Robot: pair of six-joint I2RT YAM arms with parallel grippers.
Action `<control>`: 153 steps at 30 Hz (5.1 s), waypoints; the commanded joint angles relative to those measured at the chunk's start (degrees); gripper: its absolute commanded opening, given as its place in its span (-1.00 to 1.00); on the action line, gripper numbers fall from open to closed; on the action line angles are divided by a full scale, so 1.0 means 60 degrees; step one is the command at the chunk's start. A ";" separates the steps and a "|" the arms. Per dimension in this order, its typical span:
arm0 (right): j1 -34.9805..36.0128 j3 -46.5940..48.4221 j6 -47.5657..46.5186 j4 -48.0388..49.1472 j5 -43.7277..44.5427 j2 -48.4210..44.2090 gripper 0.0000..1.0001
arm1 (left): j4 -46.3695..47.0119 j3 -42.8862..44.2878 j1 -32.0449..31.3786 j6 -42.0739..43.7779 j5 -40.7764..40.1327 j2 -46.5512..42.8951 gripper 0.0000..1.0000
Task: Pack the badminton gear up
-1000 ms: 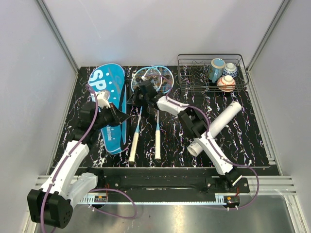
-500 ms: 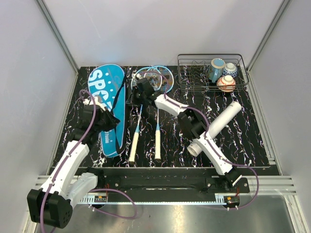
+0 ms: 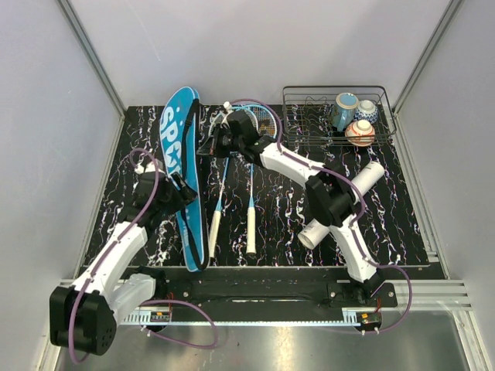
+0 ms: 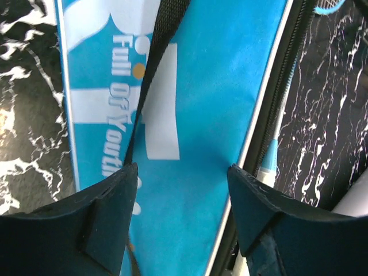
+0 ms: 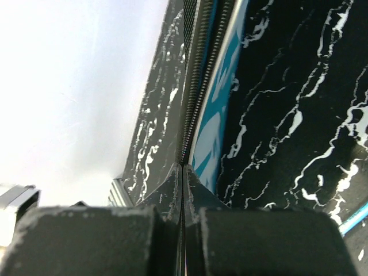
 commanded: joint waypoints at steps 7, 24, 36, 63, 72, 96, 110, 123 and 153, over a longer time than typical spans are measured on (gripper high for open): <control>0.0075 -0.1475 0.0232 0.1386 -0.0303 -0.1707 -1.00 | 0.0621 0.2283 0.0003 0.1756 0.2230 0.2266 0.31; 0.0075 -0.1754 0.0276 0.1430 -0.0229 -0.2073 -1.00 | 0.1852 0.1696 -0.0041 0.1185 0.2130 0.1710 0.28; 0.0075 -0.1930 0.0262 0.1489 -0.0419 -0.2220 -1.00 | 0.1823 0.2254 -0.0041 0.1829 0.1939 0.2385 -0.72; 0.0207 -0.1858 -0.2155 -0.1543 -0.0979 -0.2321 -0.67 | 0.1197 0.1580 0.0018 0.2211 0.2659 0.0072 -1.00; 0.1085 -0.2265 -0.1848 -0.0432 -0.0144 -0.3537 -1.00 | -0.0213 0.1434 0.0120 0.1157 -0.1063 -0.0091 -0.53; 0.1423 -0.2196 -0.2272 -0.1374 0.0632 -0.3218 -0.57 | -0.0373 0.4157 0.0823 0.2635 -0.1048 0.2091 -1.00; 0.0092 -0.2308 -0.1294 -0.2761 0.2087 -0.3392 0.99 | -0.1370 0.4847 0.1189 0.2592 -0.1781 0.3249 -1.00; -0.0394 -0.0584 0.0217 -0.4529 0.3635 -0.0567 0.85 | -0.1605 0.4437 0.1644 0.1933 -0.2177 0.3557 -1.00; 0.1130 0.4691 -0.1610 -0.7696 0.8706 0.2908 -1.00 | -0.1678 0.4422 0.2069 0.1815 -0.1928 0.3220 -1.00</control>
